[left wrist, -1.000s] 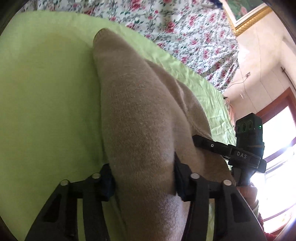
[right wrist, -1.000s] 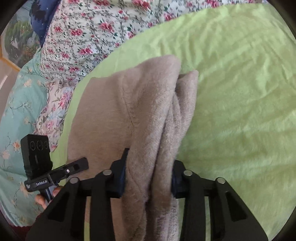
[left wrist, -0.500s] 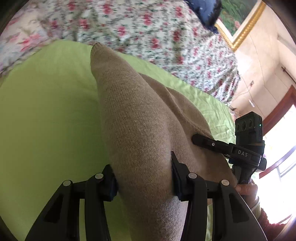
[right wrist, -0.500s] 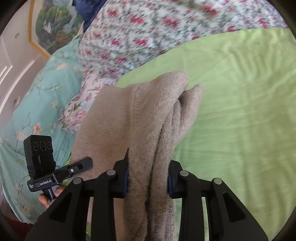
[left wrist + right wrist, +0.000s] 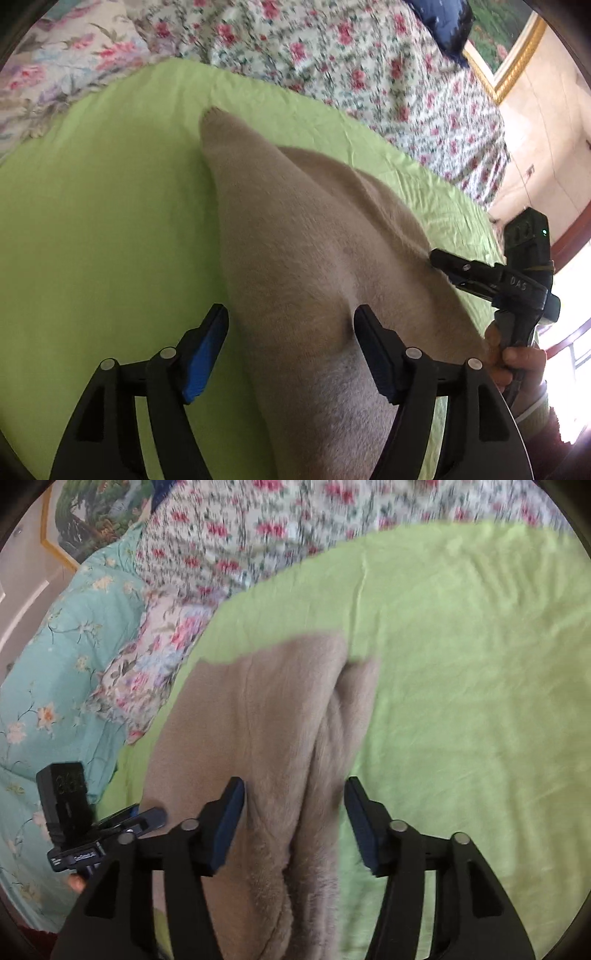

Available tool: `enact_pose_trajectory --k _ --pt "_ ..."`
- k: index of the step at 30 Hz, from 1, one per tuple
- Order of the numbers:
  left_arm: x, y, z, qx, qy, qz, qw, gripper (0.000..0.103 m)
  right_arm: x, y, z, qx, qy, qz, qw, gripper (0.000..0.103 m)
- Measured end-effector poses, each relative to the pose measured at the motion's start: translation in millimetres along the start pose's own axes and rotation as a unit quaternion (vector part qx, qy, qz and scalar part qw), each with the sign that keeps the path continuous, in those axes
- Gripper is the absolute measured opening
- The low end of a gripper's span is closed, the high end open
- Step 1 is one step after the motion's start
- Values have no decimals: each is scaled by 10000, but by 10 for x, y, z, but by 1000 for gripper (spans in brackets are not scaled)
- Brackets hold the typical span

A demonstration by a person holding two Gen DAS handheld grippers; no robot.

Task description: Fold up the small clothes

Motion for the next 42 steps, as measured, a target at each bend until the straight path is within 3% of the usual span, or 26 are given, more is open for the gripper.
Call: enact_pose_trajectory --k 3,6,7,9,11,14,17,23,31,37,42 --pt "64 -116 107 33 -242 -231 9994 74 231 -88 5 35 59 -323 9995 59" --pt "86 -89 151 123 -353 -207 9991 72 341 136 21 -50 95 -114 9999 54" --pt "82 -74 151 147 -353 -178 9991 72 342 260 20 -97 125 43 9999 48" --pt "63 -22 131 206 -293 -111 9993 71 309 389 40 -204 111 200 9995 15" --pt "58 -2 108 259 -232 -60 9994 67 339 308 145 -123 1 -26 9999 9" --pt "39 -25 65 308 -51 -41 9995 65 336 -108 327 237 -110 -689 9973 8" --pt "-26 -22 22 304 89 19 9995 65 194 -270 194 85 64 -846 9964 8" --pt "-186 89 15 265 137 247 9992 66 -6 168 -222 -532 427 -274 9973 8" --pt "-296 170 39 353 209 368 9985 73 -67 226 -245 -883 203 -184 9957 8" --pt "-282 63 11 396 92 315 9987 71 -83 131 -233 -813 375 -194 9958 14" --pt "-340 -206 -22 427 175 177 9988 67 -195 -204 -135 -613 536 -366 9960 17"
Point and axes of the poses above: each gripper's, at about its wrist camera, not at the fingertips, and y roughly the way its jaws point, z to its left, x to its top, the point moved 7 cm from there along y, roughly the way its jaws point, and after that the axes turned 3 degrees about -z, right-handed, at the moved point
